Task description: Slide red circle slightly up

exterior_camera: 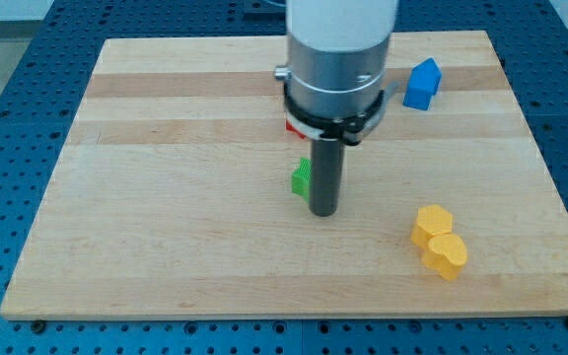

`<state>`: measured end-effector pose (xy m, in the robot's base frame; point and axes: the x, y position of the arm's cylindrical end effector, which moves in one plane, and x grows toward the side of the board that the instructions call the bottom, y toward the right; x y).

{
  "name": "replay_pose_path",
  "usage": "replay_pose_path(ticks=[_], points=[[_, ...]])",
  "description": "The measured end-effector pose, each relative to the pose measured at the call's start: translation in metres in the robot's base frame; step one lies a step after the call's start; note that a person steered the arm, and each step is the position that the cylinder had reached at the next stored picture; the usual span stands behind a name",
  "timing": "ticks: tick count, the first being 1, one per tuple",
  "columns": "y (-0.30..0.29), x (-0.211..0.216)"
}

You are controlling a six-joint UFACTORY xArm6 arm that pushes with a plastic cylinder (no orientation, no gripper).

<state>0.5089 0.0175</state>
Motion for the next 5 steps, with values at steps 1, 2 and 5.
replay_pose_path(ticks=[1,2,5], points=[[-0.023,-0.003],[-0.021,-0.011],[-0.009,-0.048]])
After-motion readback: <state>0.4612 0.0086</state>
